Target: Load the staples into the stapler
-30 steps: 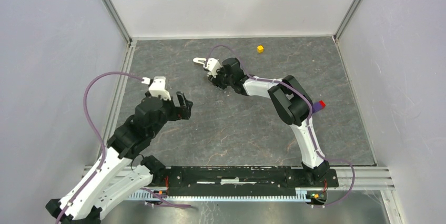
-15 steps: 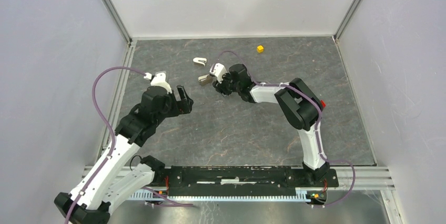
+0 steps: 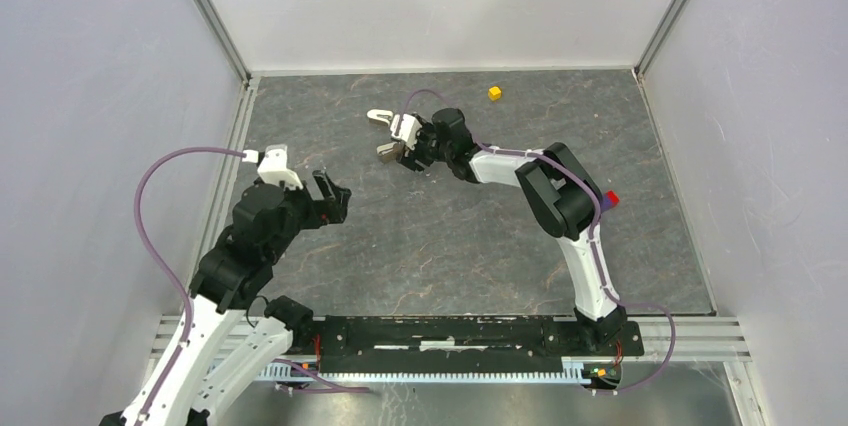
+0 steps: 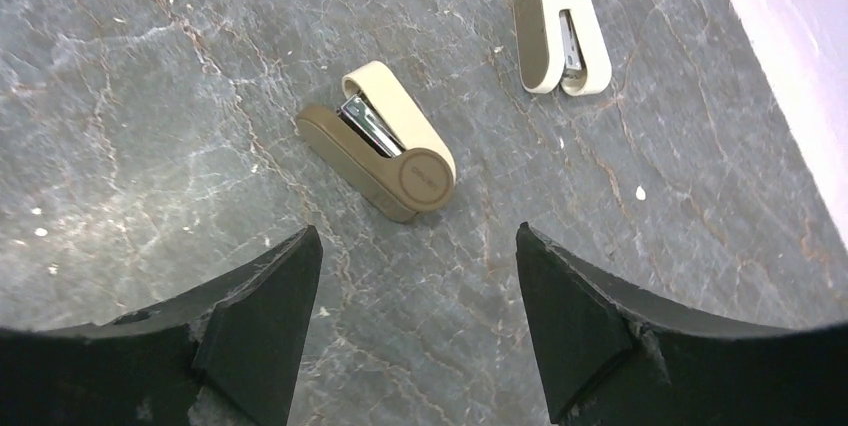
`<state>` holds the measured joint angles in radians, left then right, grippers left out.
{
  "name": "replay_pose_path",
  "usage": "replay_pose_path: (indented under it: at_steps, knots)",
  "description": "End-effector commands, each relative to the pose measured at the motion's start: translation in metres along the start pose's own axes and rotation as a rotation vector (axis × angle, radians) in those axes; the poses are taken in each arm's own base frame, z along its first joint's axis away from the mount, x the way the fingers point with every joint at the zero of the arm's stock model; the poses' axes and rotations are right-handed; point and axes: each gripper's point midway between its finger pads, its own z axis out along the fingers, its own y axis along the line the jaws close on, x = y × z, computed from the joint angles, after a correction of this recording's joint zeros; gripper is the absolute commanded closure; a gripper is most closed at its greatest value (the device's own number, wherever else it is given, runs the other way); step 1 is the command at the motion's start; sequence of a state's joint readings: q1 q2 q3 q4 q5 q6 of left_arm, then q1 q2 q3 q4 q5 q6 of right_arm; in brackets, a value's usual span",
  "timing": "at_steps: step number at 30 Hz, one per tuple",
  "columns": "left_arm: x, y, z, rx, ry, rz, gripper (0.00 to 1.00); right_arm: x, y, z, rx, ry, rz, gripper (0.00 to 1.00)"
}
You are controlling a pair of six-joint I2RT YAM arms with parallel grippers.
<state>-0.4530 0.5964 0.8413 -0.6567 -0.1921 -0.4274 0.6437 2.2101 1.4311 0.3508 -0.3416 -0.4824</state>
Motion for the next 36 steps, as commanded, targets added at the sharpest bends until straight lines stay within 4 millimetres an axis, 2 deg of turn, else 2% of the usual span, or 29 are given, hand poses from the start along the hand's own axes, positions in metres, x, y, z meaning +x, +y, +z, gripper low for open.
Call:
replay_pose_path:
  at_steps: [1, 7, 12, 17, 20, 25, 32, 36]
  knots:
    - [0.0, 0.013, -0.005, -0.034, -0.036, 0.049, 0.02, -0.022, -0.018, 0.008, -0.048, -0.084, -0.177, 0.21]
    - [-0.001, 0.013, -0.01, -0.025, -0.06, 0.035, 0.02, -0.022, -0.015, 0.022, -0.144, -0.112, -0.236, 0.22]
    - [-0.005, 0.016, -0.013, -0.038, -0.083, 0.032, 0.01, -0.018, -0.006, 0.041, -0.231, -0.098, -0.1, 0.23]
    - [-0.006, 0.017, -0.014, -0.04, -0.089, 0.033, 0.01, -0.021, -0.012, 0.048, -0.219, -0.109, -0.04, 0.22]
    - [-0.006, 0.015, -0.015, -0.031, -0.094, 0.03, 0.01, -0.021, -0.007, 0.047, -0.241, -0.109, -0.003, 0.22]
    - [-0.008, 0.015, -0.017, -0.028, -0.106, 0.029, 0.01, -0.017, 0.013, 0.041, -0.332, -0.085, 0.068, 0.21]
    - [-0.008, 0.013, -0.017, -0.013, -0.106, 0.03, 0.01, -0.012, 0.023, 0.031, -0.352, -0.06, 0.117, 0.22]
    - [-0.008, 0.012, -0.017, -0.009, -0.106, 0.03, 0.01, 0.003, 0.042, 0.021, -0.411, -0.014, 0.159, 0.26]
